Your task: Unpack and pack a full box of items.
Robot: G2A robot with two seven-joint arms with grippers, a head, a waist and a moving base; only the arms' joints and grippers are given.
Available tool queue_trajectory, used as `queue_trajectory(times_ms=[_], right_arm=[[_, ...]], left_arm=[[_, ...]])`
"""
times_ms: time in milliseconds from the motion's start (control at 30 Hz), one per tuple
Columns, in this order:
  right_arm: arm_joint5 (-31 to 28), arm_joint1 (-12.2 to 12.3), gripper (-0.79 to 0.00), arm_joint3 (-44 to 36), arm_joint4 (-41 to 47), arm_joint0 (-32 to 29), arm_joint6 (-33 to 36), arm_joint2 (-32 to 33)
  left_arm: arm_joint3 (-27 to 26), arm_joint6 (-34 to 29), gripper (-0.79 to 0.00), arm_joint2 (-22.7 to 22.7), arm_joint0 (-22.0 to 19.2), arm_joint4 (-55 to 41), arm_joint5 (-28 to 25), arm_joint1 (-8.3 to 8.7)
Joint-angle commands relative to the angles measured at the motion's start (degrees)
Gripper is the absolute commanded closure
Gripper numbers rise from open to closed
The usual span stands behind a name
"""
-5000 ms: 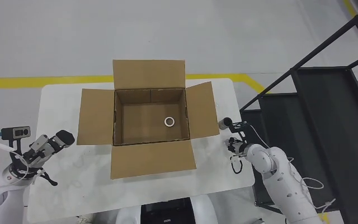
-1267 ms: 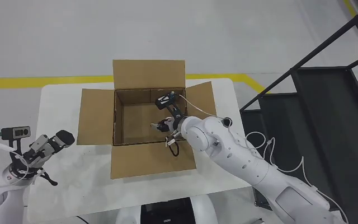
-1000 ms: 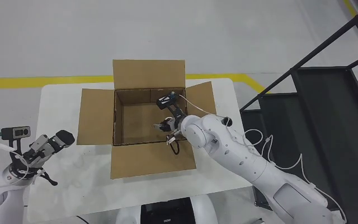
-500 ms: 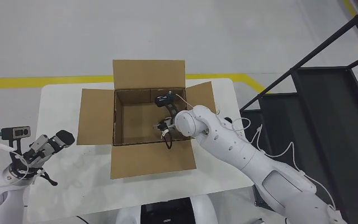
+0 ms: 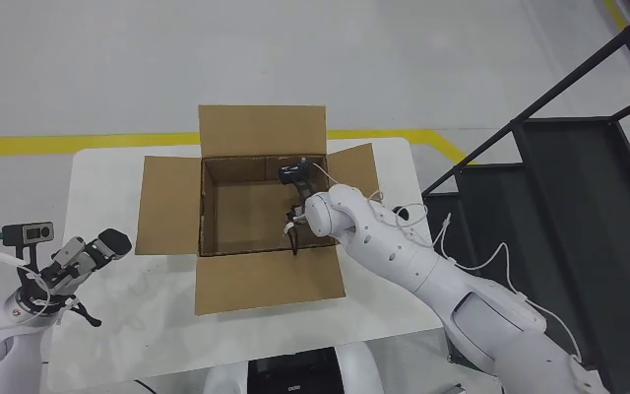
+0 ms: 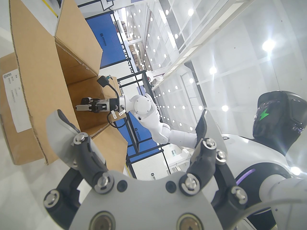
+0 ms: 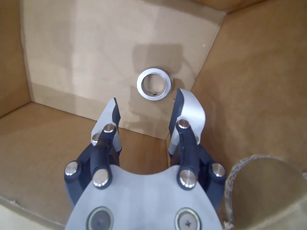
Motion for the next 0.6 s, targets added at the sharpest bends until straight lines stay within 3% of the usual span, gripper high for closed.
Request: queue_trajectory(times_ms=[0,567], right_arm=[[0.67,-0.44,-0.369,0.82,0.41,0.19,-0.35,-0.04],[3.17,-4.70,-0.283,8.43,-4.41,3.32,-0.59,-4.22]], left_arm=[[0.00,0.00,-0.785,0.00,0.00,0.00,0.00,0.00],[0.00,0.00,-0.785,0.00,0.00,0.00,0.00,0.00]])
